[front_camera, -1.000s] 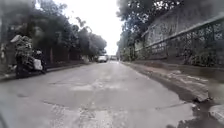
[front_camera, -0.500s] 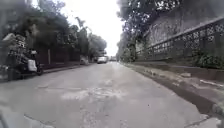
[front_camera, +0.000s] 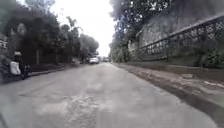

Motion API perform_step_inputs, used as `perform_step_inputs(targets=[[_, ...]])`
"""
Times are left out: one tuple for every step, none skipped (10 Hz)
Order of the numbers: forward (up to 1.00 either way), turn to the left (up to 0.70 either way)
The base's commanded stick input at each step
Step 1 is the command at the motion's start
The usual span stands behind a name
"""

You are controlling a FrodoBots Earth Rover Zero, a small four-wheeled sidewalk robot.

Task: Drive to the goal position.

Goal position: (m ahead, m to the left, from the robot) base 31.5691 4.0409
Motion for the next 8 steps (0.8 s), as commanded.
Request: perform_step_inputs(targets=[[0.85, -0.34], [0.85, -0.34], [0.85, -0.14], [0.85, 0.00], [0.85, 0.00], [0.85, 0.00], [0.85, 0.00], [0.85, 0.00]])
